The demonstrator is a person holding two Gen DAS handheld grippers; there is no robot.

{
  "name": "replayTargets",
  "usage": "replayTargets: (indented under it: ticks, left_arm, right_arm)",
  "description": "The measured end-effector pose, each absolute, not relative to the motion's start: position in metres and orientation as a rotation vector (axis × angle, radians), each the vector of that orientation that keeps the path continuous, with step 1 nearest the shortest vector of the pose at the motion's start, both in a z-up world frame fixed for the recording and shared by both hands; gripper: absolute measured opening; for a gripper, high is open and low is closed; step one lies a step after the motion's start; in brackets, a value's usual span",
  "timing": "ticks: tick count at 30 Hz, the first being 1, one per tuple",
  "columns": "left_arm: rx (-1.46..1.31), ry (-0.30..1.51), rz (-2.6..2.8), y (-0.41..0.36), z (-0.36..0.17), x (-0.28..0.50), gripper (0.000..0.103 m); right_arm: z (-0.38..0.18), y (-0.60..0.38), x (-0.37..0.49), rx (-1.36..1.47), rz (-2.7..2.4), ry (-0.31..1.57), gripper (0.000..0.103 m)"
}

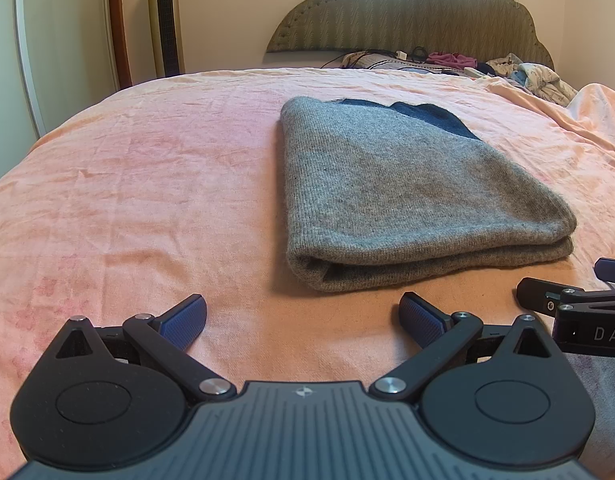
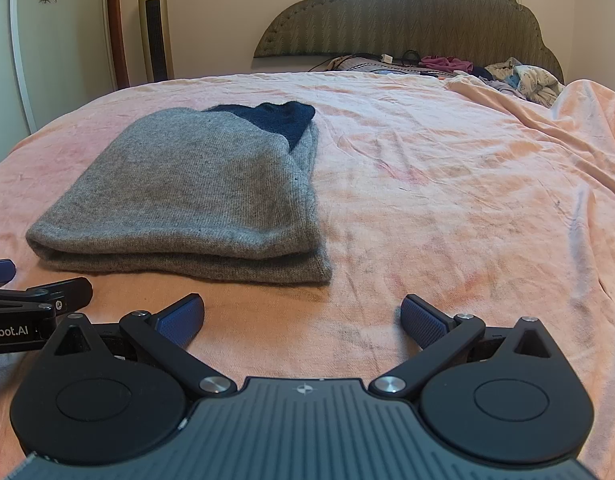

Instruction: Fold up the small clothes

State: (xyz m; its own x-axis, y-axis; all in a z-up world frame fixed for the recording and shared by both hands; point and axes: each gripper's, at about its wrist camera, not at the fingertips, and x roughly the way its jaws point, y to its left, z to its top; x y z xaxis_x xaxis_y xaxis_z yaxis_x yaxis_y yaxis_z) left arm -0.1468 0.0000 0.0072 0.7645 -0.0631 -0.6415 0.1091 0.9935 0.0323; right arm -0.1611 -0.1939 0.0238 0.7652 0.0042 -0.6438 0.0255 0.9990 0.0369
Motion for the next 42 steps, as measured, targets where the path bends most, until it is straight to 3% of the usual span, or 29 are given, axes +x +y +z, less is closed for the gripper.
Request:
replayTargets:
  ticks: [42]
  left_arm:
    - [0.061, 0.711, -0.106, 0.0054, 0.0088, -0.1437, 0.103]
  right_arm:
    - [0.0239, -0.1932, -0.1608, 0.045, -0.013, 0.7, 0.103]
